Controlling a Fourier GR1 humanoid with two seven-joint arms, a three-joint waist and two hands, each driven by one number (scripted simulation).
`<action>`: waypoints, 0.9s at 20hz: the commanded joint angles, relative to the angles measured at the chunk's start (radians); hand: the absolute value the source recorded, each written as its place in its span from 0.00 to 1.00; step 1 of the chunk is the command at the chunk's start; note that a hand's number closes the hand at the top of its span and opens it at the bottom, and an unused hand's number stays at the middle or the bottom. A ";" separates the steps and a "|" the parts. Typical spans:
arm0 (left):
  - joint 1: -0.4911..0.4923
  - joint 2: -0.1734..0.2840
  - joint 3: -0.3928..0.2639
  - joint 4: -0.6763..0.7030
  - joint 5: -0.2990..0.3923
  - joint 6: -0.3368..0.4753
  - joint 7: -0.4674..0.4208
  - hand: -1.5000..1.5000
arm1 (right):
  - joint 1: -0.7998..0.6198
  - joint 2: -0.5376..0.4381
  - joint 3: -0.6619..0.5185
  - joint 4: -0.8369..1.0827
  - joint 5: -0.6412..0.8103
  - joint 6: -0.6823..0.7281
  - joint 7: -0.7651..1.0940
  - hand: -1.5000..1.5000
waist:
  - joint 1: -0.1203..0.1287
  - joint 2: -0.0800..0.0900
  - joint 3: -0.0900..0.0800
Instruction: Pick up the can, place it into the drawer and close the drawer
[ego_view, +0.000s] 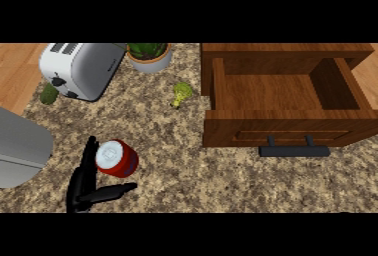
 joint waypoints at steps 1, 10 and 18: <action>-0.086 0.022 0.037 0.137 0.028 -0.014 -0.036 0.00 | 0.023 -0.038 -0.084 -0.016 -0.098 0.057 0.023 0.00 | -0.003 0.000 0.000; -0.175 0.047 0.046 0.310 0.038 -0.031 -0.156 0.00 | -0.087 -0.017 -0.021 0.036 0.005 0.007 0.051 0.00 | 0.001 0.000 0.000; -0.348 0.103 0.036 0.469 0.032 -0.131 -0.136 0.00 | -0.006 0.030 -0.002 -0.004 0.038 0.024 0.001 0.00 | -0.004 0.001 0.000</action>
